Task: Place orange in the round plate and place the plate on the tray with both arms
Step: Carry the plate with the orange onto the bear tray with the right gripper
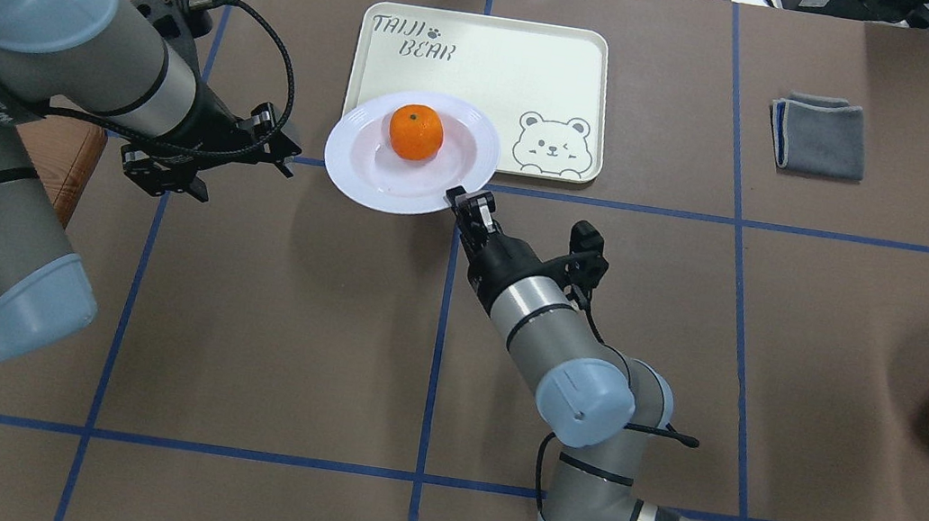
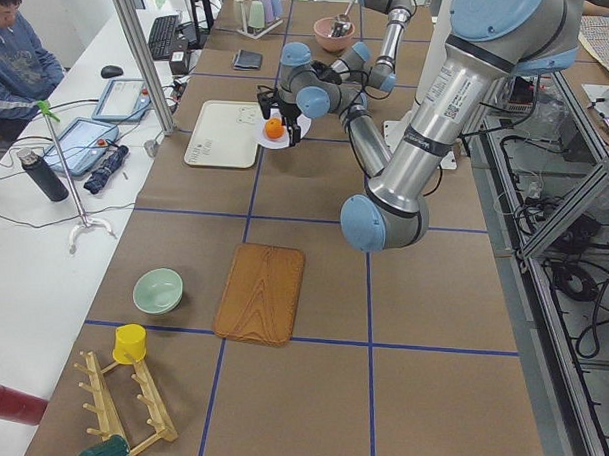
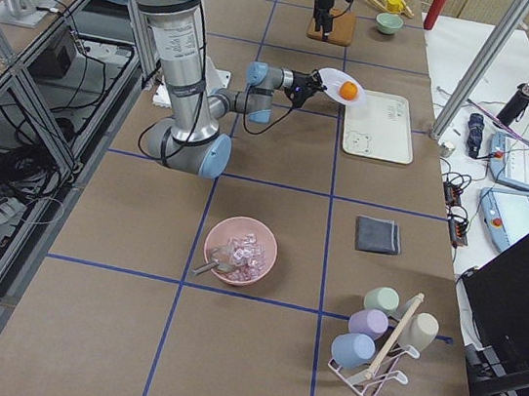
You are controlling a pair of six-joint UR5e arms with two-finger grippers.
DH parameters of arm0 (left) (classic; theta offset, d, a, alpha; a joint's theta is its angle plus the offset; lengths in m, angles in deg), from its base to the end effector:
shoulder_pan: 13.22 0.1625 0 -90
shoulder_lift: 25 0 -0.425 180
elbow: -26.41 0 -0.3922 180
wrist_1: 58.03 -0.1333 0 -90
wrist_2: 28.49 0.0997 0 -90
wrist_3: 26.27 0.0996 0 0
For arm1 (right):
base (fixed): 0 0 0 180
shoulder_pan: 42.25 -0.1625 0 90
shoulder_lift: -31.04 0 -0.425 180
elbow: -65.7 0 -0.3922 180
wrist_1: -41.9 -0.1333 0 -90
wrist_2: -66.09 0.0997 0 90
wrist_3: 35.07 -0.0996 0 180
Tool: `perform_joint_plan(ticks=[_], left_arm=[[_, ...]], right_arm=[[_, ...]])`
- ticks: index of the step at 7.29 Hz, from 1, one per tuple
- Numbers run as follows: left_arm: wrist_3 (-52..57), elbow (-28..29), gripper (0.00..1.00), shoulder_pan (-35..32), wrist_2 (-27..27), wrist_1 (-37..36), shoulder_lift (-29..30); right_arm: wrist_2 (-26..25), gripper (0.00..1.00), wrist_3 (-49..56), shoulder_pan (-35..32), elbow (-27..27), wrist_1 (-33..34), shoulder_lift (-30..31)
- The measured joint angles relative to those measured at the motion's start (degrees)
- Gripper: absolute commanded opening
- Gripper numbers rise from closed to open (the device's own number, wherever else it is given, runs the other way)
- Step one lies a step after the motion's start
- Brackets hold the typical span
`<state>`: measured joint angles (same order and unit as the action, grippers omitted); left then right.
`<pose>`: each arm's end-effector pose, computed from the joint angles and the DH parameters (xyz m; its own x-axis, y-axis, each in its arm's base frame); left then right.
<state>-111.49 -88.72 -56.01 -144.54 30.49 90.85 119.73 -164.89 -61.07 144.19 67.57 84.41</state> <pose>0.3538 -0.4496 0.2226 0.5054 -0.3658 -0.7815 0.3243 0.9198 -0.2209 -0.5909 -0.4046 0.2381 -0.5187 0.3680 0.7717 -0.6363 0.4366 -0.6360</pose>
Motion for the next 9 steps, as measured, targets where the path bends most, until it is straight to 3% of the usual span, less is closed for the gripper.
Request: perform_joint_plan(ticks=[2,6,7,8,9], left_arm=[[-0.03,-1.84,0.97,-0.39,0.02,-0.18,-1.02],[-0.02,-2.0,0.97,-0.68,0.03,-0.61,-1.05],[0.02,-1.89,0.97,-0.71,0.03,-0.62,-0.99],[0.04,-1.82,0.97,-0.71,0.03,-0.62,-0.94],[0.05,-1.8,0.97,-0.71,0.03,-0.62,-0.88]], right_arm=[[-2.41,0.0,-9.08,-3.61,-1.94,12.3,-4.54],[-3.97,0.0,-20.09,-6.85,-14.4,16.1,-11.27],[-3.96,0.15,-20.71,-7.01,-16.18,16.14,-11.85],[-3.92,0.49,-20.96,-7.15,-17.2,16.16,-12.08],[-3.82,0.98,-21.02,-7.2,-17.66,16.19,-12.16]])
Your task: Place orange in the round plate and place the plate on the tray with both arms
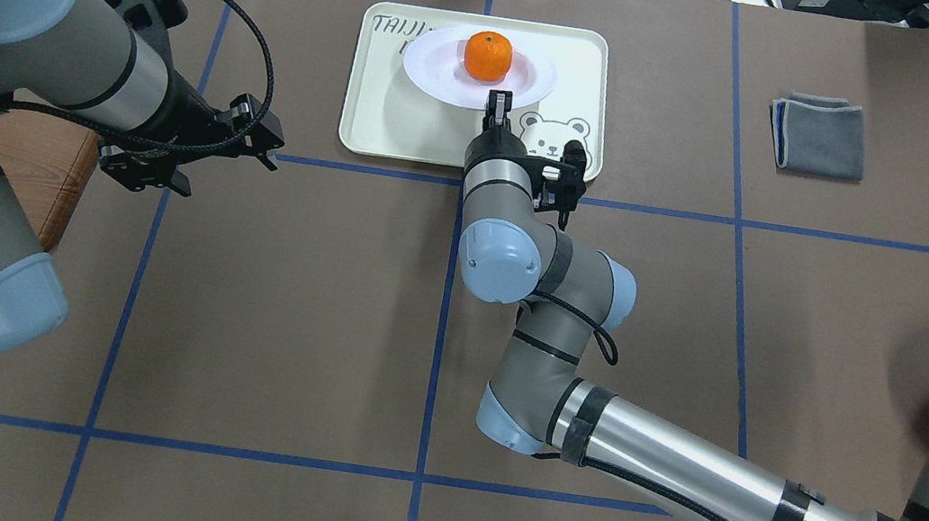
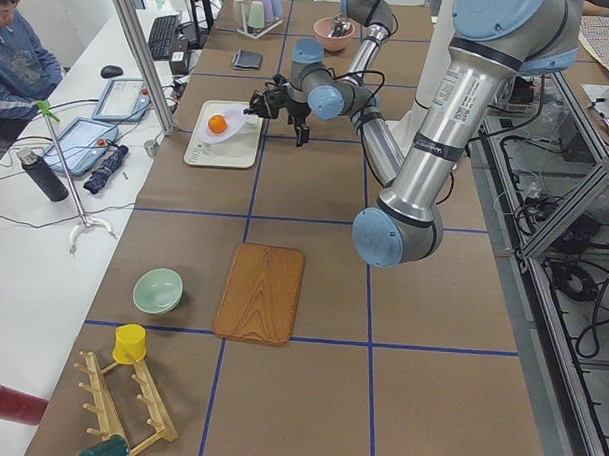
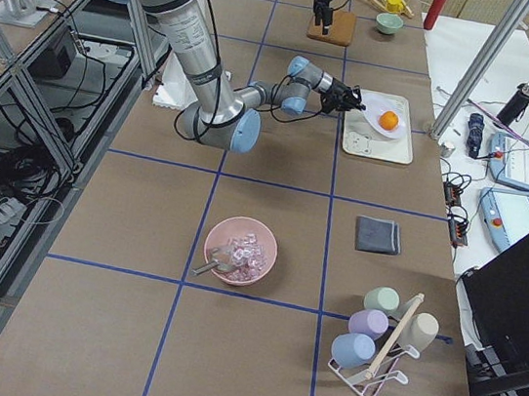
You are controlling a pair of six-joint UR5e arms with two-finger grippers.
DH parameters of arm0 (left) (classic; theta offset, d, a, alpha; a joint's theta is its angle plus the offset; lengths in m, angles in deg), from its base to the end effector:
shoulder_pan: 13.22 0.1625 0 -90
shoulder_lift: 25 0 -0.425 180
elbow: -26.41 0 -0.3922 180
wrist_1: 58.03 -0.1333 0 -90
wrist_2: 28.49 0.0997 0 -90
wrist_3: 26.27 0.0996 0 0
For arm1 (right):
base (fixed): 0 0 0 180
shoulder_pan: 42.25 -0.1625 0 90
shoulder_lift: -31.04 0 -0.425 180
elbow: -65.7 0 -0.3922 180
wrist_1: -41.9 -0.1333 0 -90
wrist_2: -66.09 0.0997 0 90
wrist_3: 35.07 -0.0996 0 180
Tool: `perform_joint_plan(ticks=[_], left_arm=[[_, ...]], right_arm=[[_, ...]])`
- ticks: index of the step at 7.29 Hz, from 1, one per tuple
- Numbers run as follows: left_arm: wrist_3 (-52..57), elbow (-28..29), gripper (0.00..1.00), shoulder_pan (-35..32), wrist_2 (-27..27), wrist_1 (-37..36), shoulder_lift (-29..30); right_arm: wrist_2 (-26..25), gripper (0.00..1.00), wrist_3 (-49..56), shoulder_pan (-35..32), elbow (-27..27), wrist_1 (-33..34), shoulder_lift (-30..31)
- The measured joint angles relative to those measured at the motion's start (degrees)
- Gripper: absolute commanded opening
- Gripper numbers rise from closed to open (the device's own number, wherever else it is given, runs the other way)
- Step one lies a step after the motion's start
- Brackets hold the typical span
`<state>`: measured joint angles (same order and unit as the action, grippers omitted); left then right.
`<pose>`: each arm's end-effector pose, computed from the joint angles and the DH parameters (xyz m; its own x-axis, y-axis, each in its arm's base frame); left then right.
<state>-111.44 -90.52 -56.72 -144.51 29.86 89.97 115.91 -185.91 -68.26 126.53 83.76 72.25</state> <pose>0.3403 -0.4464 0.2208 0.4983 -0.3685 -0.7848 0.3348 0.9167 -0.2179 -0.6299 -0.5272 0.2473 -0.5955 0.4518 0.6642 -0.7218 0.0620 -0.6893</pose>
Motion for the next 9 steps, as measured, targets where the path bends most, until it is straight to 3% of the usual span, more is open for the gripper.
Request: perform_joint_plan(ticks=[3,7,9], left_arm=[[0.0,-0.07,0.97,-0.01,0.0,-0.08,0.15],[0.02,-0.04,0.97,-0.03,0.11,-0.07,0.09],[0.97,0.69,0.97,-0.08,0.35,0.01,-0.11]], right_arm=[[1.23,1.0,0.5,0.23,1.29,0.09,0.23],[2.52,1.0,6.51,3.46,16.23,-0.28,9.89],[7.69,1.0,20.35,3.87,23.17,-0.75,15.5]])
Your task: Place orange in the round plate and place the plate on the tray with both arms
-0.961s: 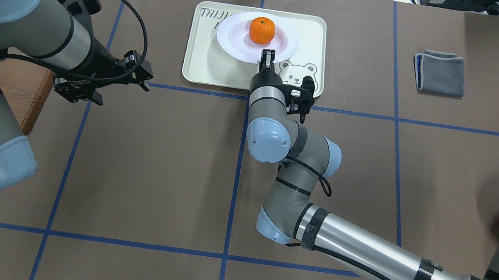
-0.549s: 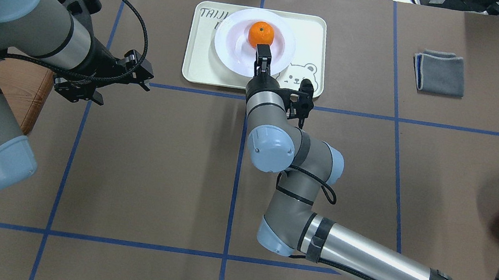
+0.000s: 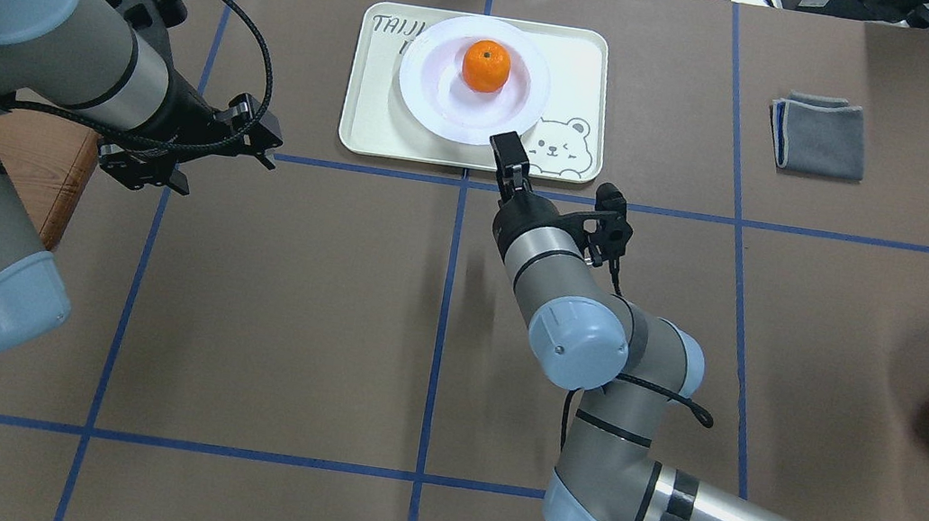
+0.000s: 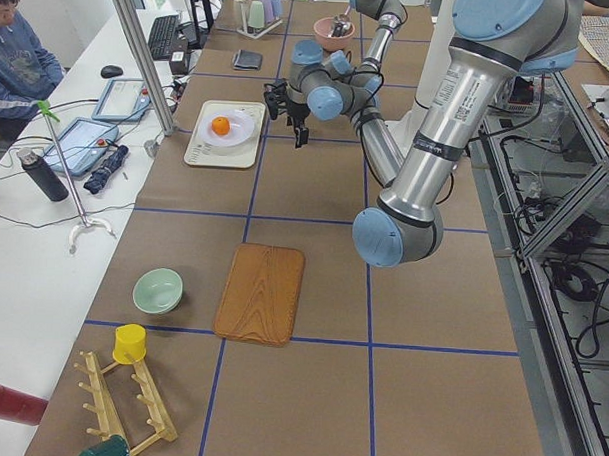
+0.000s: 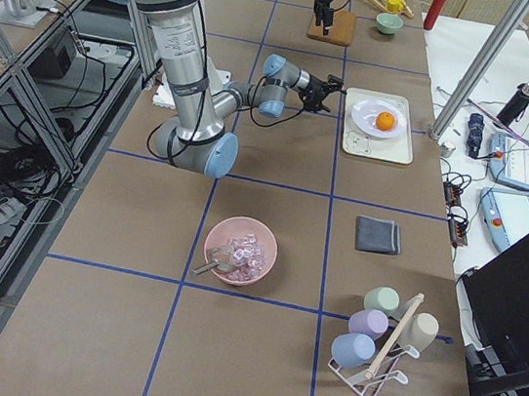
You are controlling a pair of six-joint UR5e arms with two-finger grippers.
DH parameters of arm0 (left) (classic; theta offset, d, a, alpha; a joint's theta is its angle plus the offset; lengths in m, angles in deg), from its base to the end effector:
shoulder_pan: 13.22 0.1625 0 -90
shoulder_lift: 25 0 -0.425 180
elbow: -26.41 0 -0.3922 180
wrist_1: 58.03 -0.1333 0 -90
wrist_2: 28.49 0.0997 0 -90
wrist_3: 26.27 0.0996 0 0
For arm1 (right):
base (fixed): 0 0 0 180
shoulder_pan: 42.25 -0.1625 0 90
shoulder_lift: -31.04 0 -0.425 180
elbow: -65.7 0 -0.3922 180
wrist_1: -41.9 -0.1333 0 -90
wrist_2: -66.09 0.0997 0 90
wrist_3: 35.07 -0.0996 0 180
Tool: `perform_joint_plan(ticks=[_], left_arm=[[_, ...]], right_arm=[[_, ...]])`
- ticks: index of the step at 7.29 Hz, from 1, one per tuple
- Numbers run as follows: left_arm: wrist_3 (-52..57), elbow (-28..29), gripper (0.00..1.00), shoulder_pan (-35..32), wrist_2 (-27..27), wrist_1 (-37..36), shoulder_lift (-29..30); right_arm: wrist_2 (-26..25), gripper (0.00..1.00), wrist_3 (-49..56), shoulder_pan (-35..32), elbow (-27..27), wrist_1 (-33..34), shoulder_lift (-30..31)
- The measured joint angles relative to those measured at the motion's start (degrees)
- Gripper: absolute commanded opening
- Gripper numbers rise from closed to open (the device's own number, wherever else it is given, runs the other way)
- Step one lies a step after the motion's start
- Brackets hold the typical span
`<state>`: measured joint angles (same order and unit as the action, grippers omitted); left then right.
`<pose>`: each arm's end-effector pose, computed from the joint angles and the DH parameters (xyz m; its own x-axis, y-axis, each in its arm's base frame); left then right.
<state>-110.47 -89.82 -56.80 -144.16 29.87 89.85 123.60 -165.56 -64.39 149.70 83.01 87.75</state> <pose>0.3422 -0.4501 0.2267 0.5119 -0.3614 -0.7793 0.3346 0.9194 -0.2066 -0.5661 -0.4320 0.2612 -0.3518 0.4481 0.8218 -0.7529 0.3862 -0.5329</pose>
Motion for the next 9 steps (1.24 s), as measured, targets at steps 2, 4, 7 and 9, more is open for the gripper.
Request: perform_joint_plan(ticks=[2,4,7,9], left_arm=[[5.73,0.99,0.97,-0.99,-0.03,0.06,-0.5],[16.41,1.88,0.97,-4.56,-0.45,0.12,-3.07],[30.88,2.5,0.97,-9.47,-0.93,0.06,-7.05],[39.78,3.37,0.97,-12.41,-1.06,0.0,-8.44]], right_arm=[[8.65,1.0,15.68,-1.41,4.85,-0.02,4.82],[22.42,1.0,30.64,-8.02,7.69,0.28,9.71],[47.23,1.0,52.64,-23.91,8.22,3.81,15.26],[58.19,1.0,70.13,-33.08,8.68,12.29,16.91]])
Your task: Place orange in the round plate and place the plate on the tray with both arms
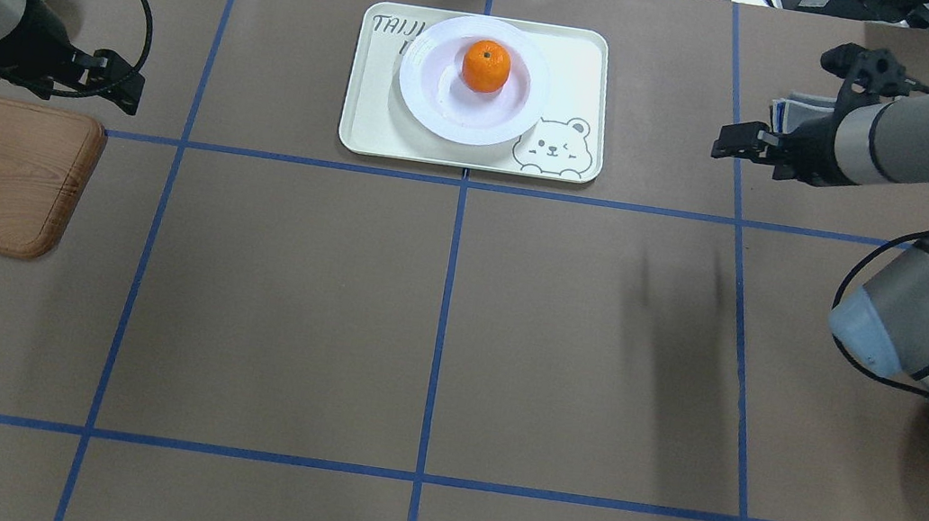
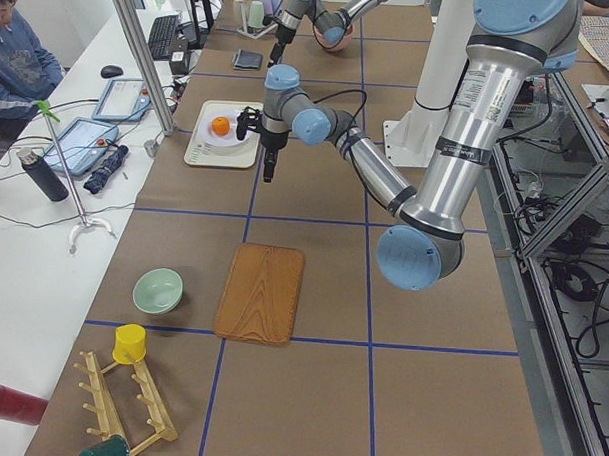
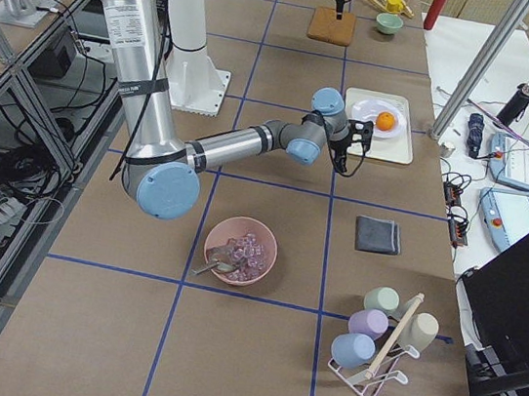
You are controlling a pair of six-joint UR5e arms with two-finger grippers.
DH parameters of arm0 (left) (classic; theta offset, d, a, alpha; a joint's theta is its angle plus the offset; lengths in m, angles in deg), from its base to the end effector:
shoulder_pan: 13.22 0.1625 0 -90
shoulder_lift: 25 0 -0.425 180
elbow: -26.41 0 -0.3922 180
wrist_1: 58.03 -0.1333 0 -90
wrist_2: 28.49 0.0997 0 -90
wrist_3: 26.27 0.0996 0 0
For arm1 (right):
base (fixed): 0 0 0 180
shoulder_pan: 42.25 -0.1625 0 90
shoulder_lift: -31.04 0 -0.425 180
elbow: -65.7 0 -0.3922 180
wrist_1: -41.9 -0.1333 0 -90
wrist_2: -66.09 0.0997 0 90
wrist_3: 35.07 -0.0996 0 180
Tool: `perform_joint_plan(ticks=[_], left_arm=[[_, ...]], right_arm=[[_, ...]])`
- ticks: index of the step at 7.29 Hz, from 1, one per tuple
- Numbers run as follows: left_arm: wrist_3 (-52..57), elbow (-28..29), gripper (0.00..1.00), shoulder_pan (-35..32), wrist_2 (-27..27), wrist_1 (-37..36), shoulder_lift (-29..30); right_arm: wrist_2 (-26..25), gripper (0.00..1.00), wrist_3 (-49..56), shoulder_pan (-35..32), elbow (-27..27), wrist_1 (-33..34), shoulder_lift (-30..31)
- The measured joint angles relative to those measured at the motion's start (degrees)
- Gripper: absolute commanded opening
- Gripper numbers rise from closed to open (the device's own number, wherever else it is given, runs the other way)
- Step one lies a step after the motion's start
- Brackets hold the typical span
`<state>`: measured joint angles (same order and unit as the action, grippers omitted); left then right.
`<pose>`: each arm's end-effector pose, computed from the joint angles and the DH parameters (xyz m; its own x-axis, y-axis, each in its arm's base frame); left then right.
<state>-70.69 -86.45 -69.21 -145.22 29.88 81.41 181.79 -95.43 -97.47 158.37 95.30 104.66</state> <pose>0.2381 -0.5111 0.3326 0.7321 0.0555 -0.6789 0.0935 0.9791 0.1808 -0.2802 -0.5614 0.4106 0.5448 0.0032 0.8386 -0.3066 0.9315 0.1956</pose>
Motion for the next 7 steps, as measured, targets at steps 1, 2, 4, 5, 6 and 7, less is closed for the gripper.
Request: perform_joint_plan(ticks=[1,2,4,5,6,7], left_arm=[[5.85,0.76,0.97,-2.48,-1.25,0.03,-1.17],[12.04,1.96,0.97,-5.7,-4.12,0.13,-2.43],[26.16,5.72,0.97,-13.24,-10.32,0.06,-4.91],[32.63,7.84,0.97,-16.06,-11.93,-0.01,-6.01],[37.35,10.25,0.97,-18.17,-12.69,-0.06,-6.53],[40.25,12.41,0.97,-19.5,-13.03,-0.18,-6.68]], right_arm=[[4.48,1.0,9.57,-4.18,0.15,3.67,1.46],[9.16,1.0,18.53,-8.4,0.19,6.94,2.99],[15.61,1.0,34.36,-15.84,0.31,14.03,5.25],[17.36,1.0,42.11,-19.22,0.39,17.8,6.18],[18.64,1.0,49.58,-22.34,0.52,22.18,6.64],[19.24,1.0,55.74,-24.66,0.77,26.6,6.85]])
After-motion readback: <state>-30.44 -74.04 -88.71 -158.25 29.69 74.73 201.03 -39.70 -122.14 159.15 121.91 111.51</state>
